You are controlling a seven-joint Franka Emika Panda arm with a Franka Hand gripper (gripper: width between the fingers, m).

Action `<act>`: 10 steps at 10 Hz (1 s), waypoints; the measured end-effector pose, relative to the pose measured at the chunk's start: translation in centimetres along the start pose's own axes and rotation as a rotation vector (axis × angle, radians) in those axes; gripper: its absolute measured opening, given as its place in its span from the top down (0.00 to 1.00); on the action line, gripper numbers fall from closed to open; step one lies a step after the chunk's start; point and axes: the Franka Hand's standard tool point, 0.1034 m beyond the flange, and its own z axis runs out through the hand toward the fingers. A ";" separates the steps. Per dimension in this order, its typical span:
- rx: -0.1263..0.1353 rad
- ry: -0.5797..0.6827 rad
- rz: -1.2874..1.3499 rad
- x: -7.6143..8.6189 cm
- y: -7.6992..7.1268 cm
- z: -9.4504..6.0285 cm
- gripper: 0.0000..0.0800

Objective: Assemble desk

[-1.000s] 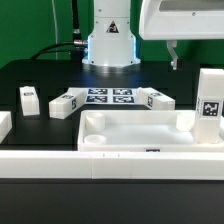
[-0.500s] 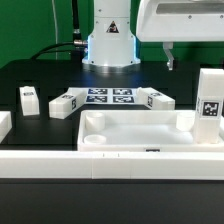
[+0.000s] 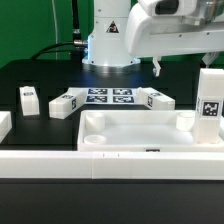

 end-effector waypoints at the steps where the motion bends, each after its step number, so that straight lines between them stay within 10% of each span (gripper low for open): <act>1: 0.001 -0.026 -0.001 0.4 0.0 -0.1 0.19; 4: -0.003 -0.160 -0.011 0.4 -0.2 0.6 0.19; 7: -0.121 -0.164 -0.141 -1.2 -0.3 3.4 0.19; 10: -0.112 -0.188 -0.133 -1.6 0.2 4.2 0.19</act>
Offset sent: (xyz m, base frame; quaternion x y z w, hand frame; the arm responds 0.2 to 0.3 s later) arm 0.0000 0.0000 0.0000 0.0000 -0.0650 0.0000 0.9979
